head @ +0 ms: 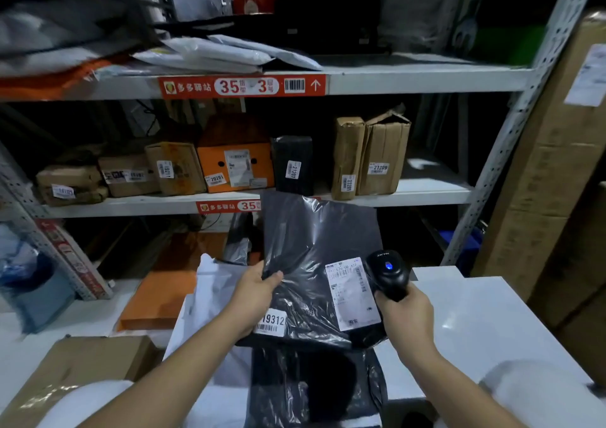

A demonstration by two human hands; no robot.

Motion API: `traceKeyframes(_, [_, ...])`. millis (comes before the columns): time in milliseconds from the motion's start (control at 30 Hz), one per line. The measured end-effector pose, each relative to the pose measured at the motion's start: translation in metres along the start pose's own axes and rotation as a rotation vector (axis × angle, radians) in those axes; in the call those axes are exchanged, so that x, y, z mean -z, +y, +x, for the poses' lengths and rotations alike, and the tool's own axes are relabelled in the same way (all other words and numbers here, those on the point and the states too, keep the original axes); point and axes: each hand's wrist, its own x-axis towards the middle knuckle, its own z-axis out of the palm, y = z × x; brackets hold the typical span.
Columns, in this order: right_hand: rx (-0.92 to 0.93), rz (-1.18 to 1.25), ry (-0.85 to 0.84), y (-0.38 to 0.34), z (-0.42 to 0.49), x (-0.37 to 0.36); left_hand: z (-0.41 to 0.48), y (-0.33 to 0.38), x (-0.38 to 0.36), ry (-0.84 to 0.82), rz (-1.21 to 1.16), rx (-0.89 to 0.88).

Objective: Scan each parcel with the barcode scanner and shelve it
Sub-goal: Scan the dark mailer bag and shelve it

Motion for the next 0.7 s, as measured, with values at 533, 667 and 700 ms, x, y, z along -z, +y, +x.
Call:
traceKeyframes(533, [0.321, 0.13, 0.126, -0.176, 0.057, 0.038, 0.031, 0.184, 0.02, 0.086, -0.067, -0.291])
traceKeyframes(667, [0.371, 0.139, 0.156, -0.224, 0.09, 0.034, 0.062, 0.237, 0.029, 0.101, -0.081, -0.383])
traceKeyframes(700, [0.374, 0.143, 0.157, -0.236, 0.099, 0.032, 0.069, 0.25, 0.031, 0.105, -0.072, -0.395])
